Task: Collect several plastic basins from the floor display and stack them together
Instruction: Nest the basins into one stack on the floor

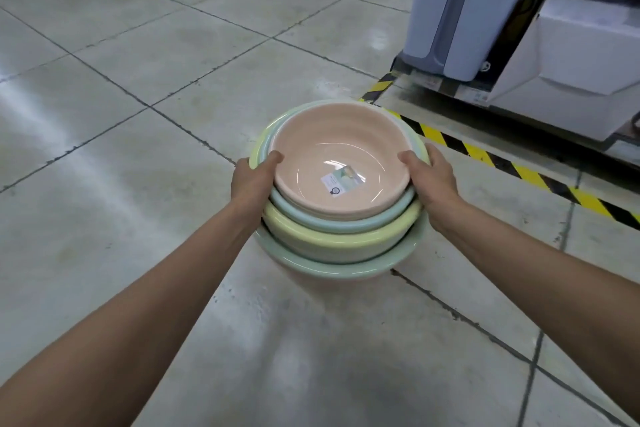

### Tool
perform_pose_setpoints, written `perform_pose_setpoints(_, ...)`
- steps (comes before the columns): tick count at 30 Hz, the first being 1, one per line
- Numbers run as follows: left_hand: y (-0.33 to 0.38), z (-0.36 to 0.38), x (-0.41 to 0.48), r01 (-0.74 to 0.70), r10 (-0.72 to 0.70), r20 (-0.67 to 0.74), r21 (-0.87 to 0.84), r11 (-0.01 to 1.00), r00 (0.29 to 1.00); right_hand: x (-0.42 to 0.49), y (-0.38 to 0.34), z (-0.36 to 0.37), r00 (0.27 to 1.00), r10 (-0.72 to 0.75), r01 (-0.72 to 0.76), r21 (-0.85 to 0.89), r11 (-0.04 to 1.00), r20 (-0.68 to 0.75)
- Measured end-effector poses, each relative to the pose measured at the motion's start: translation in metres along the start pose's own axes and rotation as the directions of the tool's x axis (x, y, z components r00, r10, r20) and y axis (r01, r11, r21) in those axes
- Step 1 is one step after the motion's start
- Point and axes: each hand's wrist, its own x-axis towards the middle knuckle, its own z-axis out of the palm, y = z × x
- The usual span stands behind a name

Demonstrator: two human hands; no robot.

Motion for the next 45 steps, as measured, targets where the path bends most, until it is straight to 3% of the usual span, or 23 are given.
perform_pose_setpoints(7,0.006,0.002,-0.004,0.021,-0.023,0.020,0.083,0.996,1.000,-0.004,0.002,-0.008,0.997,-0.016,0.016,-0.002,1.000,0.075)
perform_pose_setpoints(9,0.009,0.008,-0.009,-0.114,0.120,-0.005,0.262,0.958,0.993,-0.005,0.000,-0.020,0.997,-0.063,0.065,-0.051,0.997,0.045)
perform_pose_setpoints(12,0.021,0.030,-0.028,-0.354,0.376,0.051,0.473,0.807,0.925,-0.003,-0.001,-0.054,0.989,-0.150,0.148,-0.120,0.982,-0.013)
perform_pose_setpoints(18,0.075,0.131,-0.094,-0.524,0.466,0.244,0.327,0.786,0.851,0.009,0.016,-0.172,0.964,-0.187,0.166,-0.120,0.979,-0.189)
perform_pose_setpoints(22,0.089,0.251,-0.154,-0.529,0.393,0.461,0.210,0.822,0.795,0.011,0.050,-0.289,0.916,-0.130,0.105,-0.086,0.991,-0.380)
perform_pose_setpoints(27,0.063,0.398,-0.252,-0.565,0.250,0.744,0.202,0.800,0.619,-0.018,0.109,-0.439,0.807,-0.057,0.003,-0.094,0.996,-0.587)
perform_pose_setpoints(34,-0.014,0.560,-0.384,-0.504,0.010,0.887,0.254,0.825,0.462,-0.059,0.212,-0.587,0.667,-0.001,-0.151,-0.137,0.979,-0.745)
perform_pose_setpoints(39,-0.062,0.640,-0.448,-0.412,-0.143,0.869,0.361,0.837,0.473,-0.053,0.281,-0.654,0.552,0.113,-0.296,-0.067,0.953,-0.827)
perform_pose_setpoints(45,-0.117,0.711,-0.481,-0.301,-0.254,0.814,0.455,0.838,0.522,-0.028,0.335,-0.702,0.556,0.361,-0.334,0.197,0.922,-0.749)
